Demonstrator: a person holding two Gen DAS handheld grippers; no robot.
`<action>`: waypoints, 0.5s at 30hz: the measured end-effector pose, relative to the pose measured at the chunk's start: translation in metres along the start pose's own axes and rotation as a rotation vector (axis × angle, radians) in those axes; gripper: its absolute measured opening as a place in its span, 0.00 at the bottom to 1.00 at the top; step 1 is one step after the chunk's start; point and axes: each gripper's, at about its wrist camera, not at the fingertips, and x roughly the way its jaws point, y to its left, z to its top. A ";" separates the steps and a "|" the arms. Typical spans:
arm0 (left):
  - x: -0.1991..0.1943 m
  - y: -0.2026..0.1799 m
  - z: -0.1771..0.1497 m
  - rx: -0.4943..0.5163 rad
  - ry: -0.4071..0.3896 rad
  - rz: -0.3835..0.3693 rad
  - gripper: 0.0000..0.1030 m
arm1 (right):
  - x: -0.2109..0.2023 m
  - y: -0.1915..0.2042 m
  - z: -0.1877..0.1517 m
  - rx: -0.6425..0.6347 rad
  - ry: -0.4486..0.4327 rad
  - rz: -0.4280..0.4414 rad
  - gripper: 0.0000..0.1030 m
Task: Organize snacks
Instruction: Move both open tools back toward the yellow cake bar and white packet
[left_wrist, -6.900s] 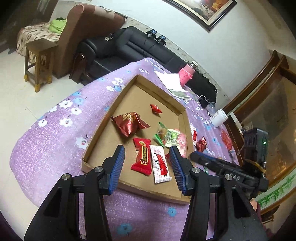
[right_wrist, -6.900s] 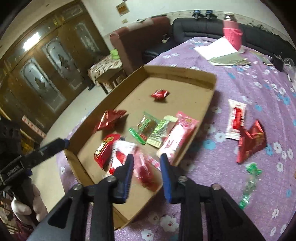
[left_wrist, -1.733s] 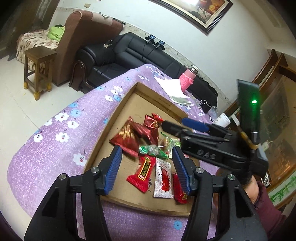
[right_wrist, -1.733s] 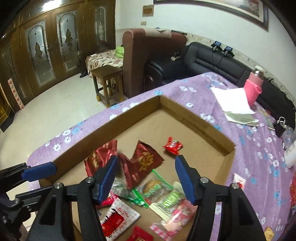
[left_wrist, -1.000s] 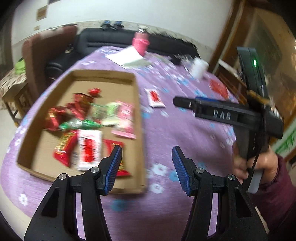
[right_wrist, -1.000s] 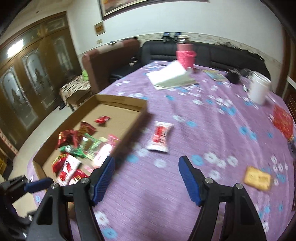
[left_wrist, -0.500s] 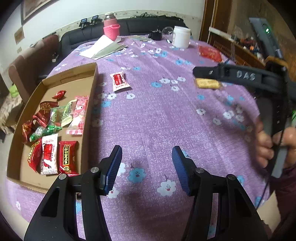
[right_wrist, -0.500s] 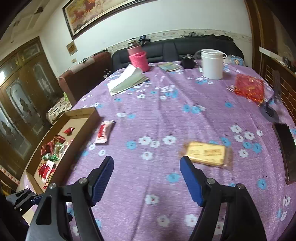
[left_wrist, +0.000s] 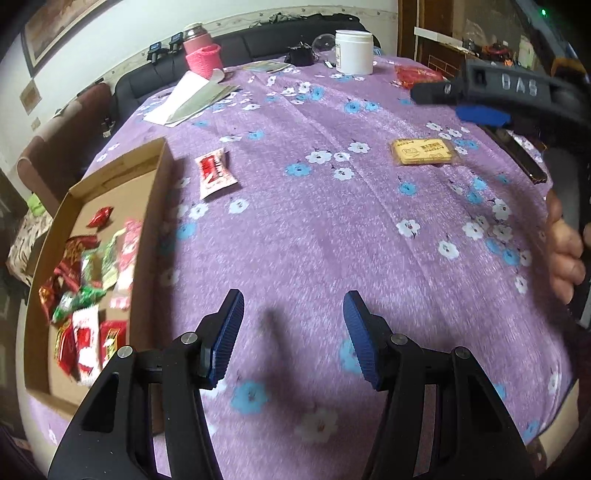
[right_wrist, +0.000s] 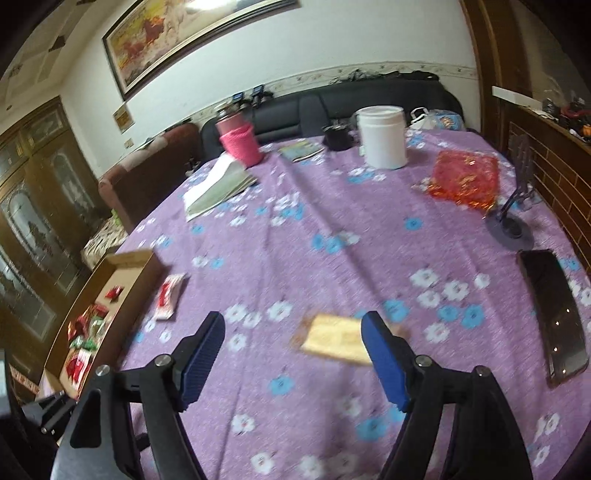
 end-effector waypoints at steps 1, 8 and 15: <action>0.004 -0.001 0.003 0.001 0.004 -0.002 0.55 | 0.001 -0.006 0.004 0.011 -0.004 -0.007 0.78; 0.030 0.004 0.014 -0.047 0.046 -0.050 0.65 | 0.016 -0.058 0.008 0.146 0.002 -0.006 0.78; 0.037 0.004 0.013 -0.056 0.039 -0.085 0.90 | 0.043 -0.093 0.002 0.279 0.074 0.135 0.78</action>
